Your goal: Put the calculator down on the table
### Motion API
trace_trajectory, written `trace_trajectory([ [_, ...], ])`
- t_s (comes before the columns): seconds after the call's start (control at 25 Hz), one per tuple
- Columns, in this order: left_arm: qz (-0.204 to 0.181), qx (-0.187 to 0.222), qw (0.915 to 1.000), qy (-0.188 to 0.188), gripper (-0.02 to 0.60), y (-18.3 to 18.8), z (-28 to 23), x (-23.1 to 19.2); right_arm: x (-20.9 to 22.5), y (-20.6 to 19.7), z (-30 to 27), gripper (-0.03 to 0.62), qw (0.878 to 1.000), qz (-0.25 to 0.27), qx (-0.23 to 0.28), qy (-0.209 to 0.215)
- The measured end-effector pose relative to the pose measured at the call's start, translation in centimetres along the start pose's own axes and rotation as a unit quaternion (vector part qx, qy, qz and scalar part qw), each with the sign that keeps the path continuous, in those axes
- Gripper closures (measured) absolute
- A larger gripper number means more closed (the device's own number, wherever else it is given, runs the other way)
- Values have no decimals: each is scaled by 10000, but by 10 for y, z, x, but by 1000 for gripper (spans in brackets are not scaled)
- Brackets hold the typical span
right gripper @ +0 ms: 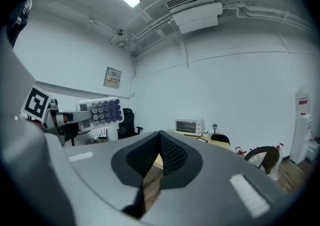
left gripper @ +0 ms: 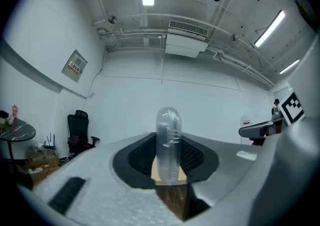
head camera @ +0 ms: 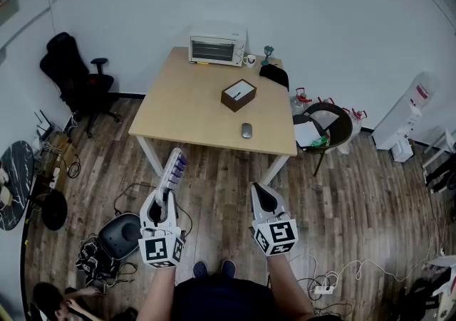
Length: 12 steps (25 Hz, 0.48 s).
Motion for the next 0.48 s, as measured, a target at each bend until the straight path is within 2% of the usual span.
trace_trajectory([
  [0.2,-15,-3,10000,-3,482,-4,0,-2,-5,2,-2,588,9997,-14,223,135],
  [0.48,-79,38,9999,-135,482,-6,-3,-2,-4,-5,-6,588,9997,-180,128,127],
])
Point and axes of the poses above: the fingertips, and each gripper's own axes: z backward along the fingers, x to its right, y out of its top, the point moved 7 cm from there along z, backward along the fingers, and after that the axes turned 11 degrees about x, right-handed, at the moved point
